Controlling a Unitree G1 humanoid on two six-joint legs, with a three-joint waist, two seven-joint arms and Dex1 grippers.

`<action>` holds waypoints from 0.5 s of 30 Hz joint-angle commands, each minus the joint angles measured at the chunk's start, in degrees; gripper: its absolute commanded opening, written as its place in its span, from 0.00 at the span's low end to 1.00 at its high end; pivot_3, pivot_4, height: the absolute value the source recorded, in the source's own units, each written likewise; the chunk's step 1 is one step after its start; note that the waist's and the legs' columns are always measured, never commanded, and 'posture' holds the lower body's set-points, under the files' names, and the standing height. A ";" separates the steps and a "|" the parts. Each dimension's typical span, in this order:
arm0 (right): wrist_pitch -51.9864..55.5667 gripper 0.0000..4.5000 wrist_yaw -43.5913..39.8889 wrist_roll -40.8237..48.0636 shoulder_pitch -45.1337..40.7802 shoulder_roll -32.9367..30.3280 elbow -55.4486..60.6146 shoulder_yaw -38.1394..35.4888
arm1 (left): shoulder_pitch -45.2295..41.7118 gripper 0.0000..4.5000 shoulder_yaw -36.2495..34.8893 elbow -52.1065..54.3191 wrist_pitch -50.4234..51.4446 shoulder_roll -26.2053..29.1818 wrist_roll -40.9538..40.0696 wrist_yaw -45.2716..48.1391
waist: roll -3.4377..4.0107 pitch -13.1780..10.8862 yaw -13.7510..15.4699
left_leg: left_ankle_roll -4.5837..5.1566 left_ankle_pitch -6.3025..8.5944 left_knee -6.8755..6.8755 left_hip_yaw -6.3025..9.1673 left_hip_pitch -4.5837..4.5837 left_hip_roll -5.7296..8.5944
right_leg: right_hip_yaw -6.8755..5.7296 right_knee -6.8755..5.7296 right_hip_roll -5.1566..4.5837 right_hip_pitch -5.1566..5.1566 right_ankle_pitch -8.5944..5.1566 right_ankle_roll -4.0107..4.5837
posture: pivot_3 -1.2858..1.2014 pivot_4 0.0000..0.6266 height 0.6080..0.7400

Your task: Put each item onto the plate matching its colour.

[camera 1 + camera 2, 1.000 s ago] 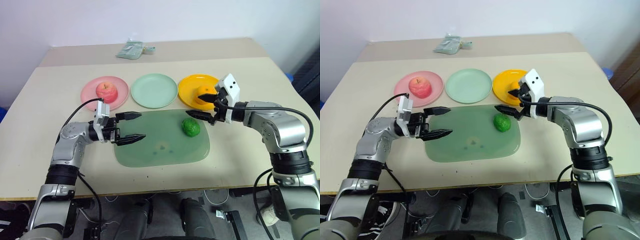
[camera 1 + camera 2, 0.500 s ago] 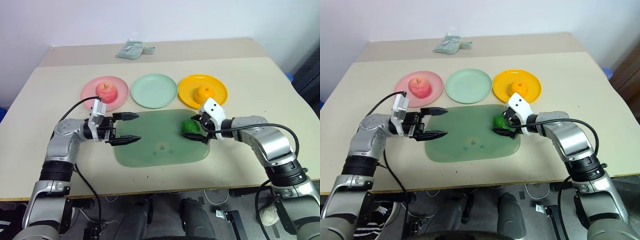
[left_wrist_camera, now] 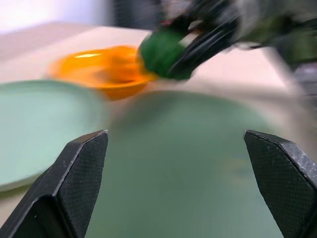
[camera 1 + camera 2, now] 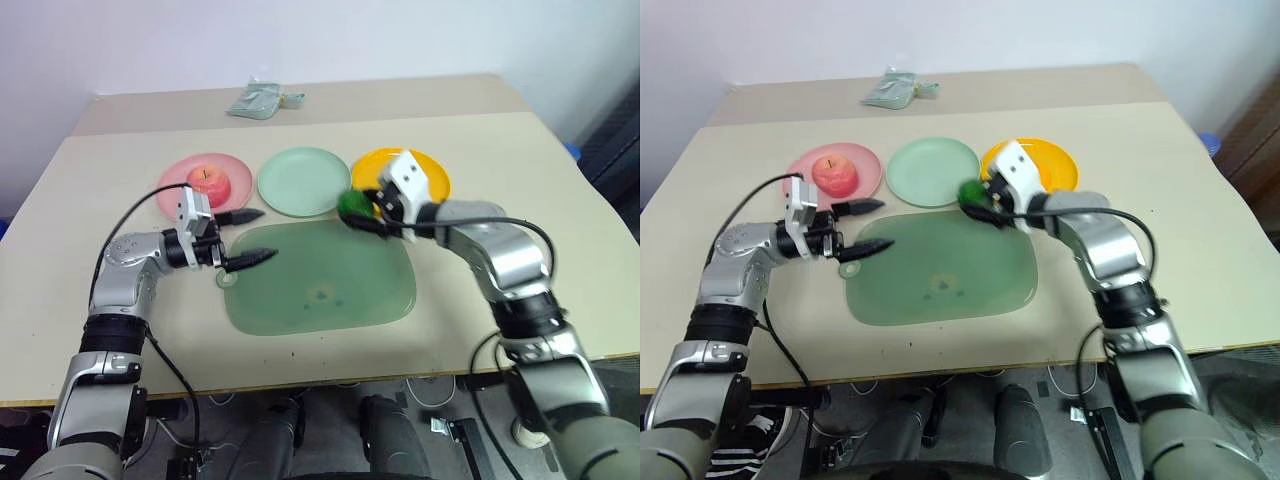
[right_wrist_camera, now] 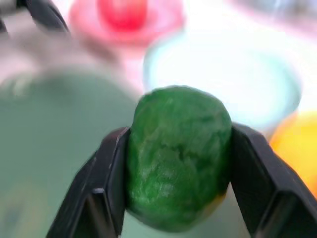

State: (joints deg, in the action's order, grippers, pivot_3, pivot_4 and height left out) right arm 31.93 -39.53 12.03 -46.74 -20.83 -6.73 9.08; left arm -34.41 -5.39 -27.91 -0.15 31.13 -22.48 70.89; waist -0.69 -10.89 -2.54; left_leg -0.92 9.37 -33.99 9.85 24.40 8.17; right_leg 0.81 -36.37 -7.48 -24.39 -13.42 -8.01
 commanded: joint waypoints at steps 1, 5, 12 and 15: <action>-8.11 0.51 4.28 -3.11 -5.26 5.35 -9.44 0.38 | -1.17 1.00 -2.71 -1.46 -4.45 -0.55 1.86 -6.50 | 0.00 0.00 -0.01 | 0.00 0.00 0.00 -0.01 -0.01 0.01 | 0.01 0.00 0.00 0.01 0.00 0.00 | 0.52 0.24 1.00; -18.15 0.51 9.34 -7.44 -12.45 11.47 -25.33 0.97 | -0.39 1.00 -3.30 -0.13 -4.59 -1.92 2.12 -11.64 | 0.00 0.00 0.20 | 0.00 0.00 0.00 0.02 0.01 0.08 | 0.04 -0.01 0.01 0.01 0.06 -0.06 | 0.52 0.24 1.00; -32.00 0.61 14.13 -12.83 -22.03 18.71 -52.77 1.08 | 2.75 1.00 -2.82 4.93 -2.78 -3.29 1.02 -12.54 | 0.01 0.00 -0.64 | -0.06 -0.03 0.12 0.01 -0.01 -0.02 | 0.19 -0.03 0.18 -0.10 0.14 -0.02 | 0.52 0.24 1.00; -33.68 0.91 12.18 -12.74 -22.47 19.65 -56.49 0.10 | 3.36 1.00 -2.66 6.03 -2.57 -3.10 1.28 -12.62 | 0.01 0.00 -0.80 | -0.06 -0.04 0.12 0.02 -0.01 -0.03 | 0.21 -0.05 0.20 -0.10 0.14 -0.01 | 0.52 0.24 1.00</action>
State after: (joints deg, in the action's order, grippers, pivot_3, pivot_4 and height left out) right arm 0.36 -27.10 -0.67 -67.63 -1.26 -63.21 10.53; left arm -31.16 -7.54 -24.42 -2.76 27.47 -20.61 58.49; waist -0.68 -10.89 -3.34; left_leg -0.98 9.34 -33.87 9.87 24.39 8.14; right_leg 1.03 -36.43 -7.27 -24.49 -13.28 -8.02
